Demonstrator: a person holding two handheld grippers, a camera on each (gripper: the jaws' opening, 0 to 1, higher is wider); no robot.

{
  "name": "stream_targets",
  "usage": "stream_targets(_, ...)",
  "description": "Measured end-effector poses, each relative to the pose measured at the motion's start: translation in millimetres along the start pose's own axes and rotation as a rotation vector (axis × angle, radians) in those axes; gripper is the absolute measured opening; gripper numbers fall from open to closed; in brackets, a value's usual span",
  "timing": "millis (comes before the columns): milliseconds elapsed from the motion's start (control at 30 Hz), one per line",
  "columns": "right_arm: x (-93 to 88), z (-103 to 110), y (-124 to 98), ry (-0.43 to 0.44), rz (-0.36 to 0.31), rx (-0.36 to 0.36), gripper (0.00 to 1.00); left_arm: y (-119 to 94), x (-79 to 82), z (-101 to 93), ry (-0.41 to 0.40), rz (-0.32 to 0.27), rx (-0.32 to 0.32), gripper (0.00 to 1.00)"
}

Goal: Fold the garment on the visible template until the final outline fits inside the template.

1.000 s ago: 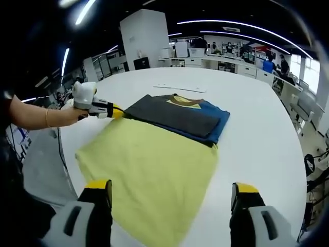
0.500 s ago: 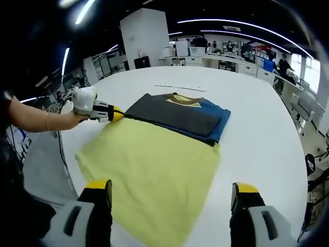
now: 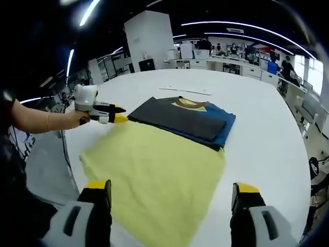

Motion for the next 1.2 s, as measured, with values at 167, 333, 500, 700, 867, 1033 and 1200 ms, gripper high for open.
stream_targets(167, -8.5, 2, -1, -0.080, 0.023, 0.040, 0.98, -20, -0.4, -4.1, -0.005, -0.018, -0.048, 0.50)
stream_targets(333, -19.6, 4, -4, -0.104, 0.052, 0.075, 0.97, -42, -6.1, -14.0, 0.006, -0.011, -0.111, 0.60)
stream_targets(500, -30.5, 9, -9, -0.135, 0.078, 0.124, 0.96, -58, -14.5, -29.4, 0.014, 0.015, -0.180, 0.64)
stream_targets(700, -43.3, 15, -14, -0.190, 0.113, 0.181, 0.90, -73, -24.0, -50.2, 0.040, 0.038, -0.280, 0.65)
stream_targets(867, -51.7, 18, -18, -0.231, 0.150, 0.222, 0.80, -85, -33.9, -66.6, 0.080, 0.070, -0.362, 0.63)
stream_targets(1033, -58.2, 21, -20, -0.273, 0.170, 0.250, 0.69, -94, -46.8, -78.7, 0.125, 0.123, -0.429, 0.56)
stream_targets(1200, -65.3, 24, -21, -0.288, 0.203, 0.266, 0.60, -100, -55.8, -90.3, 0.162, 0.158, -0.482, 0.51)
Point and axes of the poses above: the point that each gripper's makers call its tool centre point, and the gripper's own axes: y roughly forward along the fingers, z roughly to its left, x roughly out of its top, the point moved 6 cm from there along -y, roughly backward along the fingers, and after that the axes turned 8 degrees about -x, right-handed, at the moved point
